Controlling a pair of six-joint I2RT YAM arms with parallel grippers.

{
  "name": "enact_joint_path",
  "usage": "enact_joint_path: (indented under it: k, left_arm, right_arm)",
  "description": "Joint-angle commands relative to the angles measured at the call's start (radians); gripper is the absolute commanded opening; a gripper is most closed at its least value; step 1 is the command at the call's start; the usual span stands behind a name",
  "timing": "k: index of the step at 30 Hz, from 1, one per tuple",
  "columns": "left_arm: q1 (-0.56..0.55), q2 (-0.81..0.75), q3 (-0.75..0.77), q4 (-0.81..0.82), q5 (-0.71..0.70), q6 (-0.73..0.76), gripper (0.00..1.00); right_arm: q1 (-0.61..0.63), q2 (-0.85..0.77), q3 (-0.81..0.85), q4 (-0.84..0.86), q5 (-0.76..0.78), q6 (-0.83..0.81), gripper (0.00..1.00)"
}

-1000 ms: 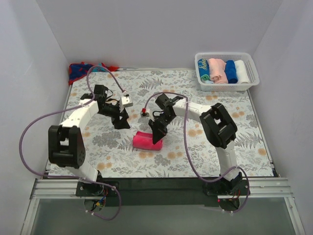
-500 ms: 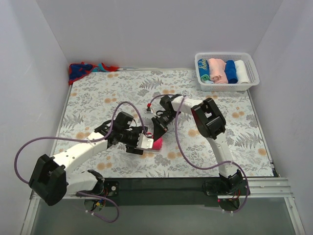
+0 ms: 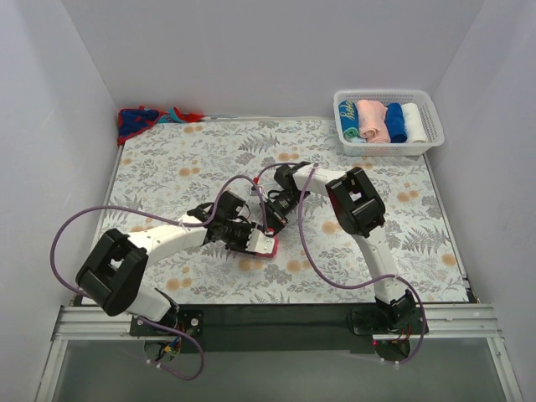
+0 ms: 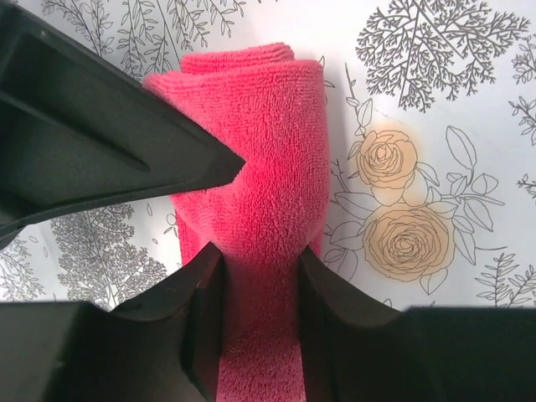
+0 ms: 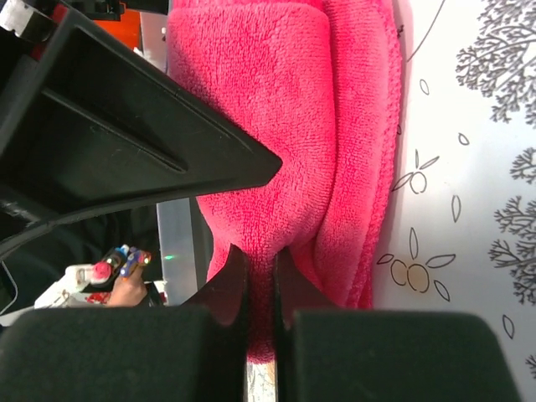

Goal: Roll the towels
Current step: Roll the towel

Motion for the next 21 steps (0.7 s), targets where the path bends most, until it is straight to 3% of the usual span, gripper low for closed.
enact_joint_path:
  k: [1,3,5,7,9,16,21]
  left_arm:
    - [-0.006,0.084,0.008,-0.128,0.014,0.024,0.23]
    - [-0.004,0.115,0.042,-0.206,0.043,0.019,0.14]
    - [-0.003,0.147,0.074,-0.26,0.083,0.021,0.11]
    - [0.003,0.168,0.103,-0.34,0.115,0.019,0.07]
    - [0.019,0.221,0.166,-0.435,0.177,0.022,0.06]
    - [0.109,0.528,0.449,-0.717,0.374,0.027,0.05]
    - [0.171,0.75,0.668,-0.918,0.47,0.06,0.06]
  right_arm:
    - [0.004,0.029,-0.047,0.047,0.316,-0.076,0.12]
    - [-0.026,0.0,-0.069,0.047,0.325,-0.07,0.29]
    - [-0.057,-0.069,-0.093,0.047,0.325,-0.067,0.44]
    - [-0.114,-0.161,-0.138,0.047,0.338,-0.065,0.53]
    - [-0.173,-0.23,-0.173,0.051,0.354,-0.065,0.71]
    - [-0.24,-0.641,-0.317,0.174,0.506,-0.022,0.76]
    - [-0.162,-0.841,-0.454,0.322,0.614,0.004,0.78]
